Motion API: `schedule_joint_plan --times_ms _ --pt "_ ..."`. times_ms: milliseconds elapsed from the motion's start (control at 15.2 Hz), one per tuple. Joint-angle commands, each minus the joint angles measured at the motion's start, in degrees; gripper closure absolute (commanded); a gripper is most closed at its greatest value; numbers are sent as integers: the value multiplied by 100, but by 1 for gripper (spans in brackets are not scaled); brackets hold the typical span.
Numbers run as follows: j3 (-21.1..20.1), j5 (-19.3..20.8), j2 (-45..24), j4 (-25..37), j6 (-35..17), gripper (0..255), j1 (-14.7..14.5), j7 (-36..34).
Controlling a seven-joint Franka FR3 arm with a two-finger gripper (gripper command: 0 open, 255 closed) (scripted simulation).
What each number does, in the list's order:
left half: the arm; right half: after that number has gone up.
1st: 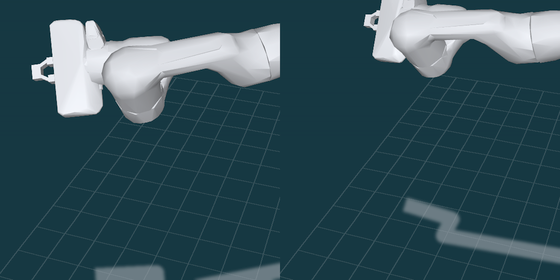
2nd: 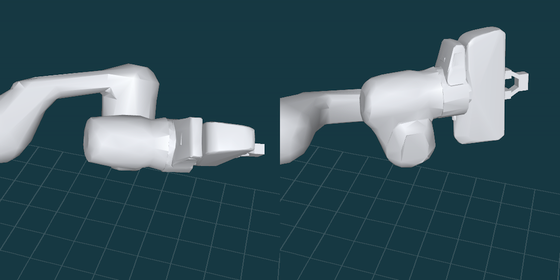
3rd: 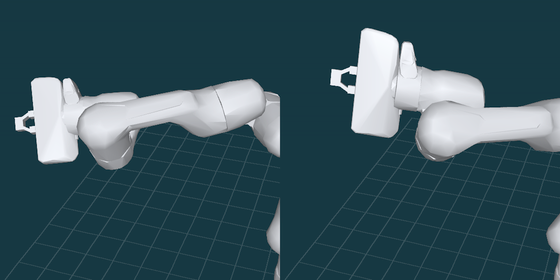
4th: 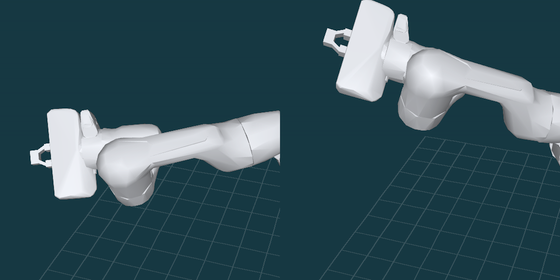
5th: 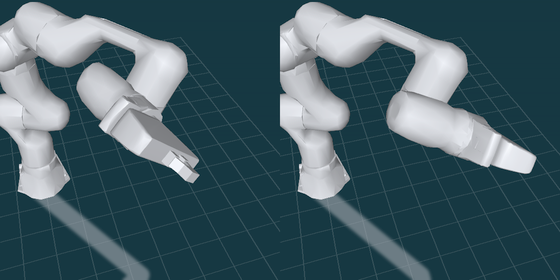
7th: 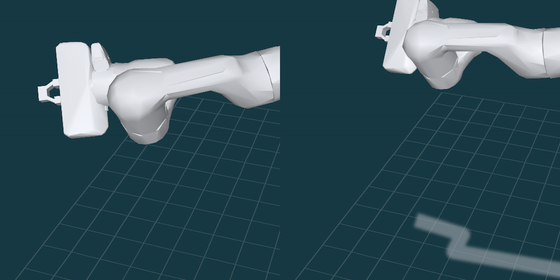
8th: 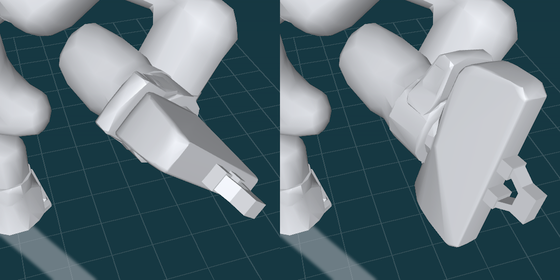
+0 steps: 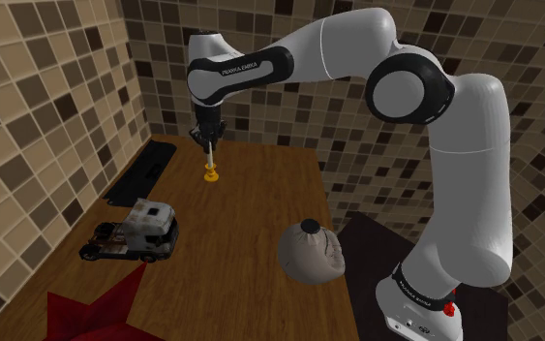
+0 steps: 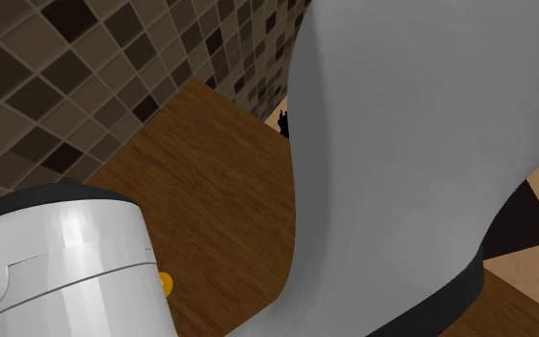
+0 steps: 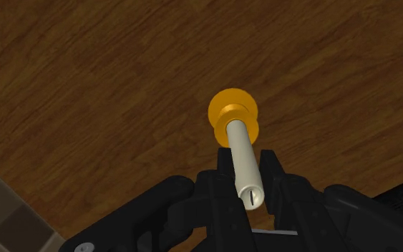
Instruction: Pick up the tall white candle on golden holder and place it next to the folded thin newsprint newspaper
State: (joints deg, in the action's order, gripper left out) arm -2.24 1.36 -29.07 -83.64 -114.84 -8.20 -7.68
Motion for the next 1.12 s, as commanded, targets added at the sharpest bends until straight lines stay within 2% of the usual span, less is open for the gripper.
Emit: schedule_joint_plan --times_ms 0,66,132,462,726,1056 --pt "0 0 0 -2 -3 255 0 0" --pt "0 0 0 -2 -3 255 0 0" --pt "0 0 0 -2 -3 0 0 0" --pt "0 0 0 -2 -3 0 0 0" --pt "-5 -9 179 452 631 0 -2 7" --pt "-5 -9 179 452 631 0 -2 7"
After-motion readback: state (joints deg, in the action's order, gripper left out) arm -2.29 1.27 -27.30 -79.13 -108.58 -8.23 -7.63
